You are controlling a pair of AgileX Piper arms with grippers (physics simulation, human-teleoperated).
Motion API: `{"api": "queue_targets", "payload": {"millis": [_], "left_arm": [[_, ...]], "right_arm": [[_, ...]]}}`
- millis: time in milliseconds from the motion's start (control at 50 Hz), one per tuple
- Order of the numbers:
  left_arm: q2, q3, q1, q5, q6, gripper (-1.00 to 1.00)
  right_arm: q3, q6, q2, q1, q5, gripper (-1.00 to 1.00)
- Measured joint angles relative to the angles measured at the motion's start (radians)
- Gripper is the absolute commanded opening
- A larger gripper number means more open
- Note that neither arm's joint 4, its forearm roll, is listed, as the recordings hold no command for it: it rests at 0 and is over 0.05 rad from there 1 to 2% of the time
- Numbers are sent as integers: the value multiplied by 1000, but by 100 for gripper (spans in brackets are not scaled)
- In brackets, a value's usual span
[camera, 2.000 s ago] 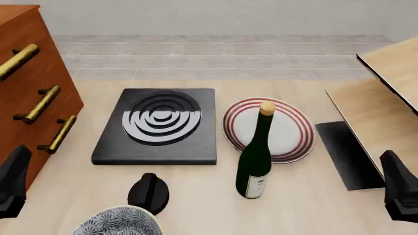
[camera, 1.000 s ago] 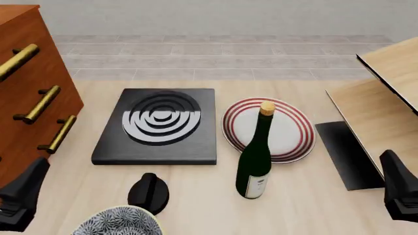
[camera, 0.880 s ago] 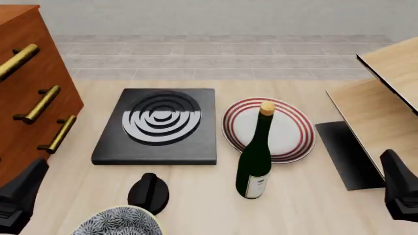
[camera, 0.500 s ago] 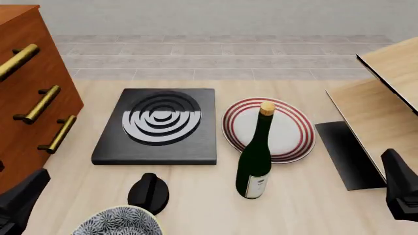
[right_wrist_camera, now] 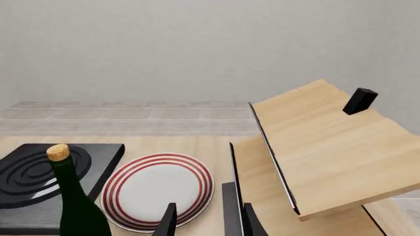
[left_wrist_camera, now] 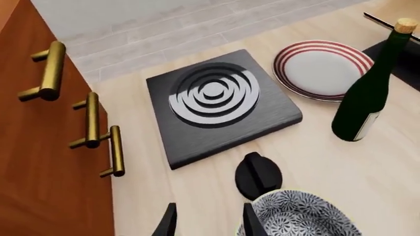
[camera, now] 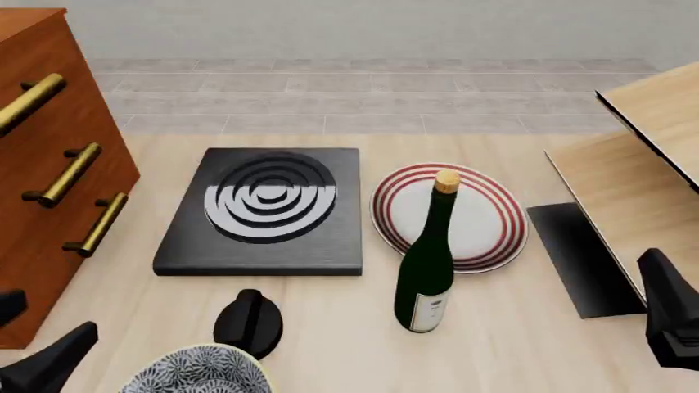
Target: Put the bowl on the stove.
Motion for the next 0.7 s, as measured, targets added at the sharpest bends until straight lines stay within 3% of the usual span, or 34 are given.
{"api": "queue_targets", "payload": {"millis": [700], "left_arm": [[14,66,-97,23,34,100]], "right_arm": [[0,0,-1,0,2,100]]}}
